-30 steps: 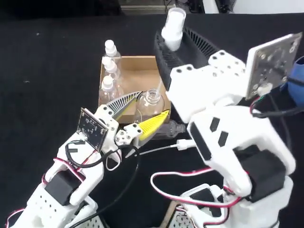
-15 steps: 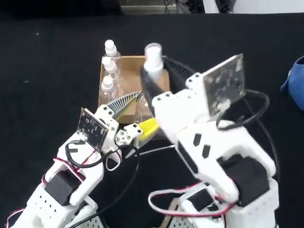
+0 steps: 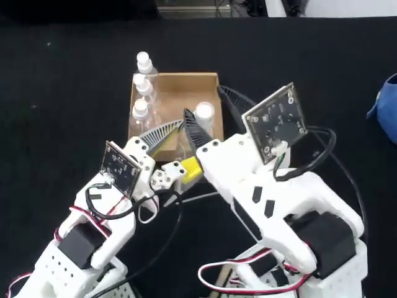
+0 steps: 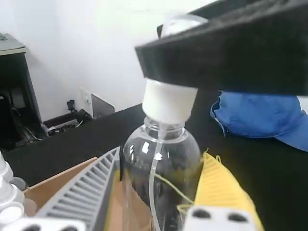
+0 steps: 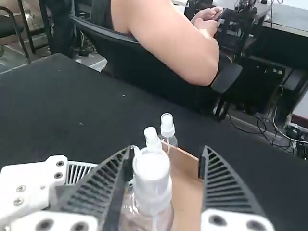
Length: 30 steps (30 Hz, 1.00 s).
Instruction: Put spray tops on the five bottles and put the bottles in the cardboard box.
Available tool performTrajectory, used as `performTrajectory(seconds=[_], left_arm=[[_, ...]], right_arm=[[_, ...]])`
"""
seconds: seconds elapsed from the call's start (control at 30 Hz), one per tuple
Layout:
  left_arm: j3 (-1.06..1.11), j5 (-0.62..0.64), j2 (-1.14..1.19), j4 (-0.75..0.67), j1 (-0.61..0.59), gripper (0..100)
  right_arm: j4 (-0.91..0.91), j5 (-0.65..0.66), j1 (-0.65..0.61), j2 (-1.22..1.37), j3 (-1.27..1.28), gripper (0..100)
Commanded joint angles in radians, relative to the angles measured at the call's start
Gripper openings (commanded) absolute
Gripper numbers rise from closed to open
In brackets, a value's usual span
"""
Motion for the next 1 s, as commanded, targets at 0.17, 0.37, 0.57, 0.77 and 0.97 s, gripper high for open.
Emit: performTrajectory(seconds=[0.17,0.37,0.57,0.77,0.97], left_arm=[[-0.012,0.000,-0.012,-0.012,0.004,3],[-0.012,0.000,-0.012,-0.012,0.004,3],[-0.012,0.000,-0.012,-0.012,0.004,3],[-0.008,0.000,-0.012,-0.014,0.004,3],[0.047,0.006,-0.009,-0.127,0.004,3]], right_arm=[[0.005,0.011,-0.018,-0.018,-0.140,0.9],[-0.002,0.014,-0.012,-0.012,-0.101,4.8],[-0.046,0.031,0.002,-0.012,-0.058,1.5],[-0.028,0.071,0.077,-0.021,-0.065,1.6],[-0.009,0.063,0.075,-0.054,-0.213,1.6]])
